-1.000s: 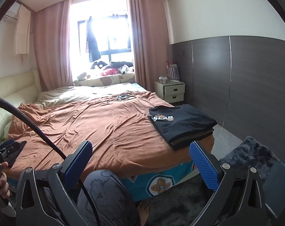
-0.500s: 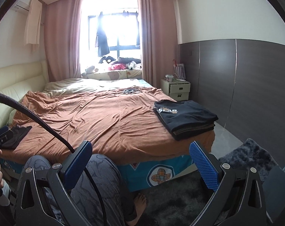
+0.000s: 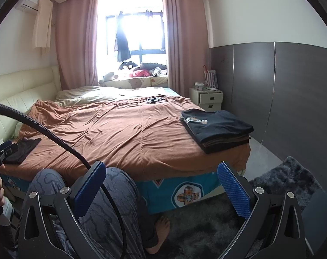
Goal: Fold small clothes
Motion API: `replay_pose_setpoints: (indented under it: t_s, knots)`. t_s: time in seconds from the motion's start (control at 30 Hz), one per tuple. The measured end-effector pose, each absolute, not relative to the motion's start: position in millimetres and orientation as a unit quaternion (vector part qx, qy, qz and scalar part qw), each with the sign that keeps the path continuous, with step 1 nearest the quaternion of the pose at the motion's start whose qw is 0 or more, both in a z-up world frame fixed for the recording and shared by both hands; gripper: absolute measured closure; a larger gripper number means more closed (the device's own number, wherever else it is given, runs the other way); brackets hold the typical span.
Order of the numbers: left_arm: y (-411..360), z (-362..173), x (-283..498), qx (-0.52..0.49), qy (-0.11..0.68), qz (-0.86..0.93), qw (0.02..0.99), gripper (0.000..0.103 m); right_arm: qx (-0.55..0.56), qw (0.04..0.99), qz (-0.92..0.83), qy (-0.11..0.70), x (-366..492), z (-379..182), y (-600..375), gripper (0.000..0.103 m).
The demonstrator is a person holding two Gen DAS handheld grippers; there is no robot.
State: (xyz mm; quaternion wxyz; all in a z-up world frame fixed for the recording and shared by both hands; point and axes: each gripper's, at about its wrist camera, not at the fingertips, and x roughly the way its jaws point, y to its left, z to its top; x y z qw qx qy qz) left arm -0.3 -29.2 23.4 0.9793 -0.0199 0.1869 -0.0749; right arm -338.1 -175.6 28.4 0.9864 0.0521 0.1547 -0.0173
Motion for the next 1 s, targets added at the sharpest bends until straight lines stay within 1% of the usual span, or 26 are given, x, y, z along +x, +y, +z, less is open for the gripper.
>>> replay_pose_setpoints:
  t_s: [1.0]
  knots:
    - [-27.7,29.0,-15.2,-0.018,0.177,-0.072,0.981,0.0,0.066,0.985,-0.014,0.161,-341.0,33.8,-163.7,0.0]
